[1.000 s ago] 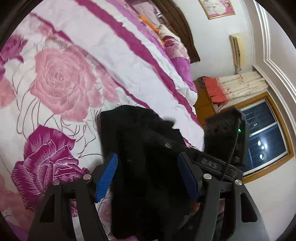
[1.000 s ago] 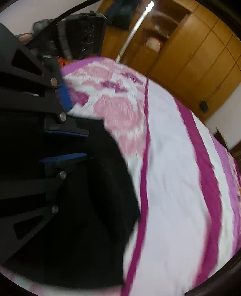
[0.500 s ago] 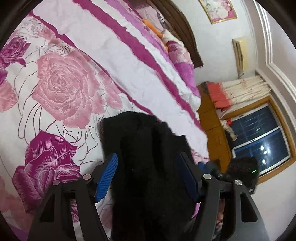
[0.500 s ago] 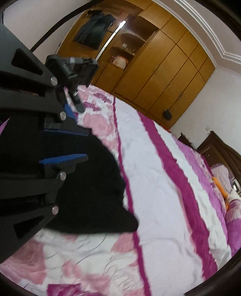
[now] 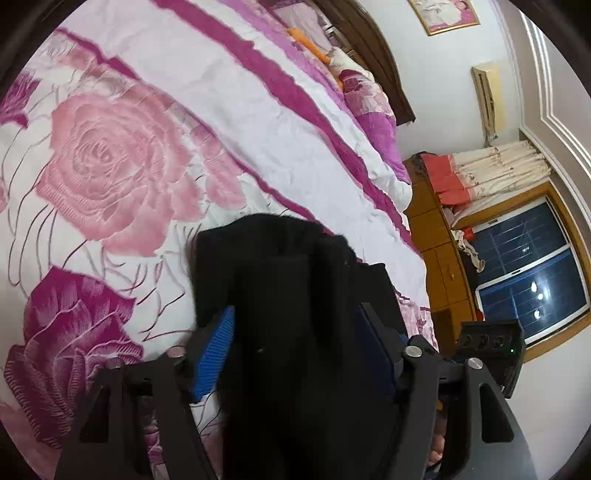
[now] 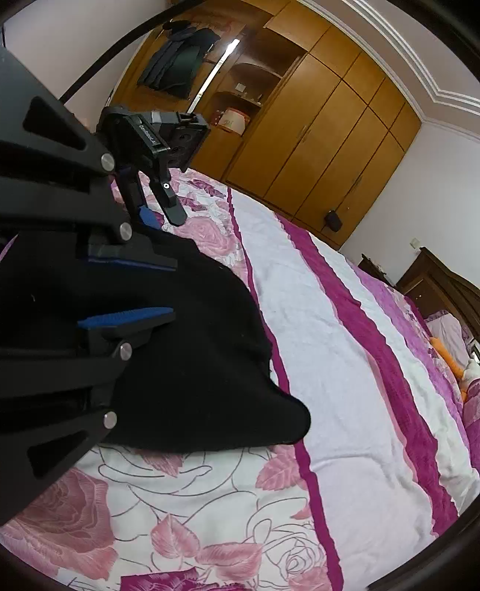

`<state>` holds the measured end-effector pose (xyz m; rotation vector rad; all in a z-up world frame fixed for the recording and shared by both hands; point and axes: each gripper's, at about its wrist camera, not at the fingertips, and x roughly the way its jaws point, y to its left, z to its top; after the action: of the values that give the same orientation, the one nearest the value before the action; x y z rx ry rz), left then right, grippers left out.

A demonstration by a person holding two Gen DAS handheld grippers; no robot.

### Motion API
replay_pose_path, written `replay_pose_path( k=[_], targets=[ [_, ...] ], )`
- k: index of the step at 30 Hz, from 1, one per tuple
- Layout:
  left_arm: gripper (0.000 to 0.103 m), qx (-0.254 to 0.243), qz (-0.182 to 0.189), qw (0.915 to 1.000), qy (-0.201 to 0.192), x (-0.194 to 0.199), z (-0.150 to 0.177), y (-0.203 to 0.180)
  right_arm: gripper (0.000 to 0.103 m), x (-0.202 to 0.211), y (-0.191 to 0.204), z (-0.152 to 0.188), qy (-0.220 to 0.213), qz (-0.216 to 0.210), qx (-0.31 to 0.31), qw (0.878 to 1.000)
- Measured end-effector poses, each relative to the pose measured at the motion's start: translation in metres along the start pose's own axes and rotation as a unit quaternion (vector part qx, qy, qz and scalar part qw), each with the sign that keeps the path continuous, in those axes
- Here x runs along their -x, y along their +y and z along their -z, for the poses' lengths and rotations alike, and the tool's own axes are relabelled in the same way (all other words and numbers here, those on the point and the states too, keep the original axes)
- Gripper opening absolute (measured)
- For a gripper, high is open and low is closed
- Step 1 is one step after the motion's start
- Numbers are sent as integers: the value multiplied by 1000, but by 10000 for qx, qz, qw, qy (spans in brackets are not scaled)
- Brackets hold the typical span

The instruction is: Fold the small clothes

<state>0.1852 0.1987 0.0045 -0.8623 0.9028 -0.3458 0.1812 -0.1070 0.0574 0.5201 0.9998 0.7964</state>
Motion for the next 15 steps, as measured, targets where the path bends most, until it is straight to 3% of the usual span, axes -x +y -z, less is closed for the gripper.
replay_pose_path(
  k=[1,2,4,8,10,11,12,15],
  targets=[
    [20,-78,-26,10000,-22,0,0,-3,22,0,0,0,1,15,16,10000],
    [0,-234,-179,9996,-43,-1,0,-7,22,1,1,0,2,28,19,10000],
    [0,-401,-454,9981,-110,-3,-1,-11,22,1,1,0,8,54,13,10000],
    [0,-652,-342,9968,-301,8,1,-19,22,-3,12,-7,100,145,78,9998],
    [0,-727,-104,9961,-497,20,2,-23,22,-9,26,-15,192,259,149,9994],
    [0,-744,-29,9956,-566,24,2,-25,25,-13,34,-19,260,248,163,9992],
    [0,-774,89,9946,-681,30,3,-27,34,-17,41,-23,354,232,147,9990],
    [0,-944,436,9914,-789,40,4,-36,39,-33,64,-38,714,15,-43,9974]
  ],
)
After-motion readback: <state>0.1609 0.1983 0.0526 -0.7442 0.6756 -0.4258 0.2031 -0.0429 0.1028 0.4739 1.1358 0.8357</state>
